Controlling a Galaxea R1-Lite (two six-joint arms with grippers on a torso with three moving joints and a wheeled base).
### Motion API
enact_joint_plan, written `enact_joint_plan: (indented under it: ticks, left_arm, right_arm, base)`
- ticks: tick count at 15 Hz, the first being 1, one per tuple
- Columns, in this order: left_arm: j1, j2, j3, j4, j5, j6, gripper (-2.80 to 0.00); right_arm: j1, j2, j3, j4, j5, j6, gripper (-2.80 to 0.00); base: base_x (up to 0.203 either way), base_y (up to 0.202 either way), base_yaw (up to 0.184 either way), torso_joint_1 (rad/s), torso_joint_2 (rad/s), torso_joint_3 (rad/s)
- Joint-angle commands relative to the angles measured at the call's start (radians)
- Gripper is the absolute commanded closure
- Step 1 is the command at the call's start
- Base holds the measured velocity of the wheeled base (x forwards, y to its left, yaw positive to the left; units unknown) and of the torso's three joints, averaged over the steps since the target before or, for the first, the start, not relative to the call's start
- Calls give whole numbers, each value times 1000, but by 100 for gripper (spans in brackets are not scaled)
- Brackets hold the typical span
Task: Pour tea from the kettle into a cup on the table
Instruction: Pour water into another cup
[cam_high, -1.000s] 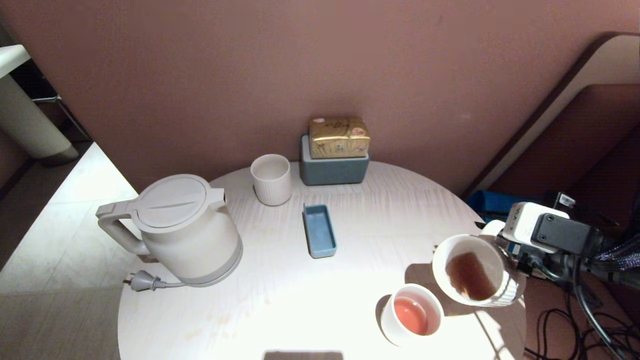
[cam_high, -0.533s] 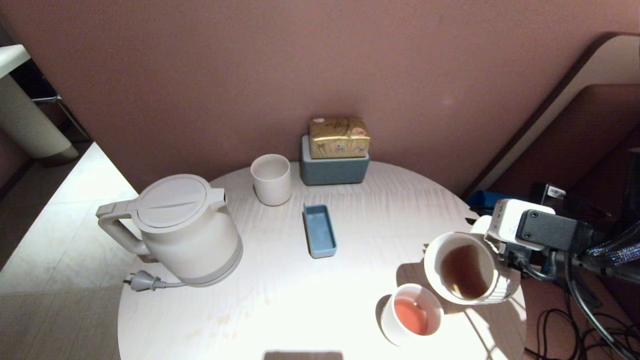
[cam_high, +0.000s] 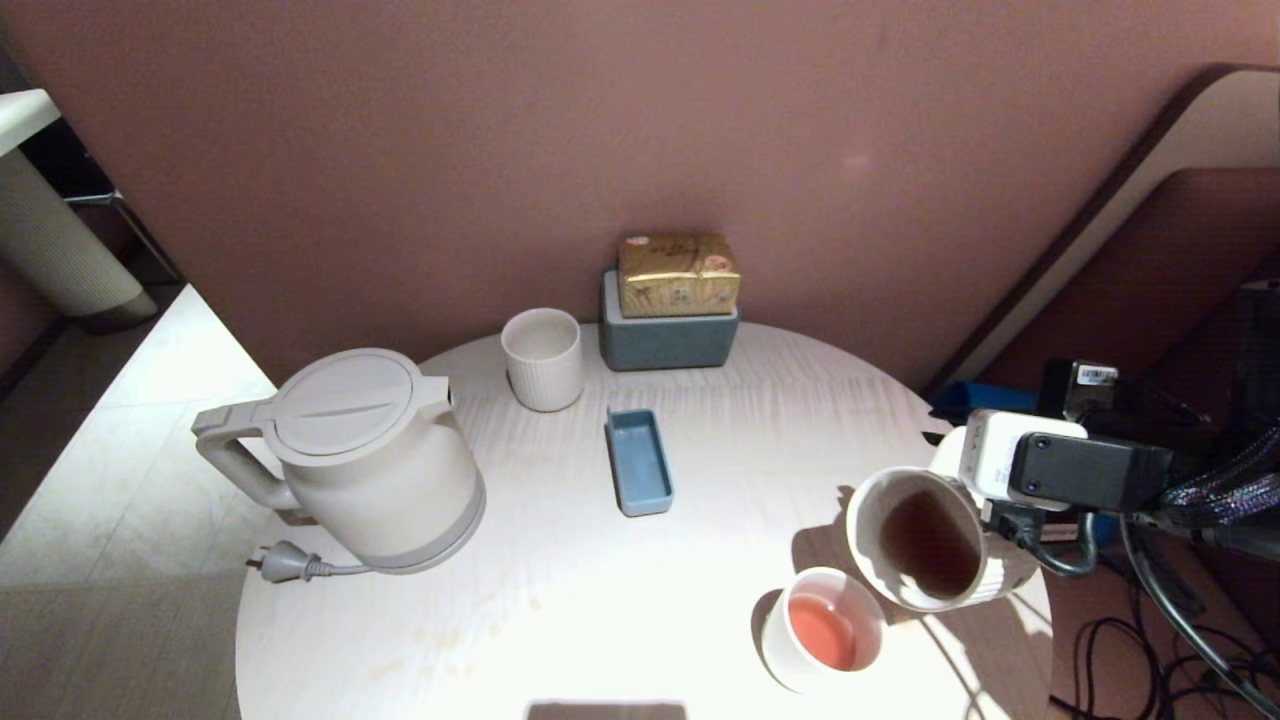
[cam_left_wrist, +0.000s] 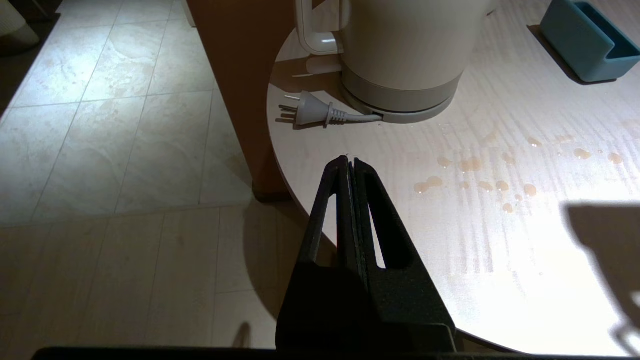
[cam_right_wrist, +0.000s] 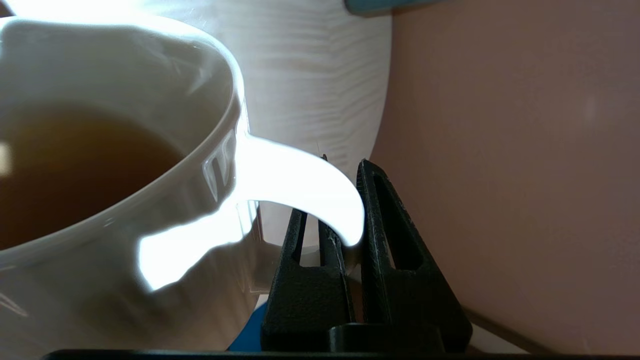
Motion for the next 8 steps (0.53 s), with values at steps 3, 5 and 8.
enact_joint_plan:
  ticks: [3, 5, 8]
  left_arm:
    - [0, 0, 0, -1, 0, 0, 0]
    - [0, 0, 0, -1, 0, 0, 0]
    - [0, 0, 0, -1, 0, 0, 0]
  right_arm:
    - [41, 2, -28, 24, -46, -50, 0]
    - [57, 3, -49, 52, -64, -61, 0]
    - [88, 3, -83, 92, -96, -69, 0]
  base:
    - [0, 0, 0, 0, 0, 0]
    - [0, 0, 0, 0, 0, 0]
    - [0, 0, 0, 0, 0, 0]
